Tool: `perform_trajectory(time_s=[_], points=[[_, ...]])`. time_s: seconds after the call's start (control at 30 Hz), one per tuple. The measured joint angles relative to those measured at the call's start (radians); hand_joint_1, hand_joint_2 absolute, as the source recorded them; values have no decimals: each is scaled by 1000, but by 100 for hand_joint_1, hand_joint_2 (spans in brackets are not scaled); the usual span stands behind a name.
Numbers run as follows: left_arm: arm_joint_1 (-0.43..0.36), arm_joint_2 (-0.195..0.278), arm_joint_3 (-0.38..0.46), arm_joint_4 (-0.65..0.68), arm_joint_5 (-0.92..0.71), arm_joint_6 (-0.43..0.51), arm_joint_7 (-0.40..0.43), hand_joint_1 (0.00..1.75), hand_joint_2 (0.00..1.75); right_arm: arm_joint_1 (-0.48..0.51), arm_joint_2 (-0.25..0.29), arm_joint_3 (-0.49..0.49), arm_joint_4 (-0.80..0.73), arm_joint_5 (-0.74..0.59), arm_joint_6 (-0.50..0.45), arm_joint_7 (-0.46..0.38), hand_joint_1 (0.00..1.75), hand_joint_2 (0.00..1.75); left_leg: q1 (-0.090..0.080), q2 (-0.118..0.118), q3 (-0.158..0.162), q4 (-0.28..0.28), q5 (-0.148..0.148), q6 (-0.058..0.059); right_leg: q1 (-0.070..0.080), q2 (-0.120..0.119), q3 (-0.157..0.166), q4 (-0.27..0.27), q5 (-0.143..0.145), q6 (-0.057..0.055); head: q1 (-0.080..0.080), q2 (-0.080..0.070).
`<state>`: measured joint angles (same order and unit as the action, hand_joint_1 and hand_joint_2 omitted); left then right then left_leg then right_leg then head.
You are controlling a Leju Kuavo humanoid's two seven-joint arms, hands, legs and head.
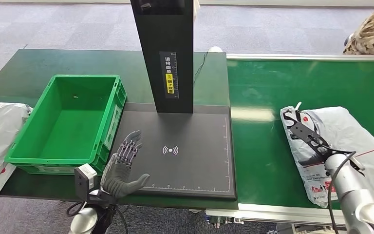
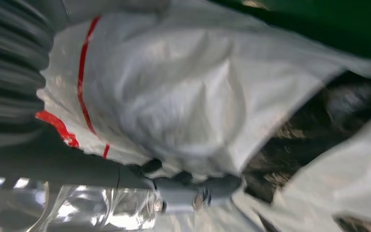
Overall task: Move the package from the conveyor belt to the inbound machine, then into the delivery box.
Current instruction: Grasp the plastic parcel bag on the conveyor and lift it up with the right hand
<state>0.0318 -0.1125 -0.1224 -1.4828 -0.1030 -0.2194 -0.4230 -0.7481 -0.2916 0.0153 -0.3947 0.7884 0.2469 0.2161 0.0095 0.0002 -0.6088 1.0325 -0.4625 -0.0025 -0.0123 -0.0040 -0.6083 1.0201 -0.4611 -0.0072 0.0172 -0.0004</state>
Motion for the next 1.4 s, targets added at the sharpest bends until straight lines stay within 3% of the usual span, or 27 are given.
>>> perform_trajectory(time_s=[0.03, 0.07, 0.6, 0.83, 0.97, 1.13, 1.4], points=[[0, 0, 1, 0, 0, 0, 1, 0, 175, 4, -2, 6, 4, 5, 16, 0, 168, 175, 0, 0, 0, 0, 0, 0, 0, 0, 0, 0, 0, 0, 0, 0], [0, 0, 1, 0, 0, 0, 1, 0, 175, 8, -4, 11, 7, 9, 30, -5, 175, 175, 0, 0, 0, 0, 0, 0, 0, 0, 0, 0, 0, 0, 0, 0], [0, 0, 1, 0, 3, 3, 6, 0, 175, 45, -14, 30, -17, -2, 41, -124, 175, 175, 0, 0, 4, 0, 0, 0, 0, 0, 5, 0, 0, 0, 0, 0], [19, 0, 6, -23, 10, 19, 7, 0, 175, 68, 41, 9, -80, -136, -43, -318, 175, 175, 0, 1, 4, -1, 0, 0, 0, 1, 5, 1, 0, 0, 0, 0], [41, 0, 9, -42, 10, 32, 1, 0, 175, 90, 93, -15, -171, -248, -74, -441, 175, 175, 1, 0, 4, -1, 0, 0, 0, 0, 5, 1, 0, 0, 0, 0], [45, 1, 12, -45, 17, 45, -31, 0, 175, 150, 150, -13, -360, -360, -20, -565, 175, 175, 1, 0, 3, -1, 0, 0, 0, 0, 4, 1, -1, 0, 0, 0], [45, 1, 17, -45, 40, 56, -66, 0, 175, 234, 191, 165, -700, -393, 61, -695, 175, 175, 1, 0, 3, -1, 0, 0, 0, 0, 4, 1, -1, 0, 0, 0]])
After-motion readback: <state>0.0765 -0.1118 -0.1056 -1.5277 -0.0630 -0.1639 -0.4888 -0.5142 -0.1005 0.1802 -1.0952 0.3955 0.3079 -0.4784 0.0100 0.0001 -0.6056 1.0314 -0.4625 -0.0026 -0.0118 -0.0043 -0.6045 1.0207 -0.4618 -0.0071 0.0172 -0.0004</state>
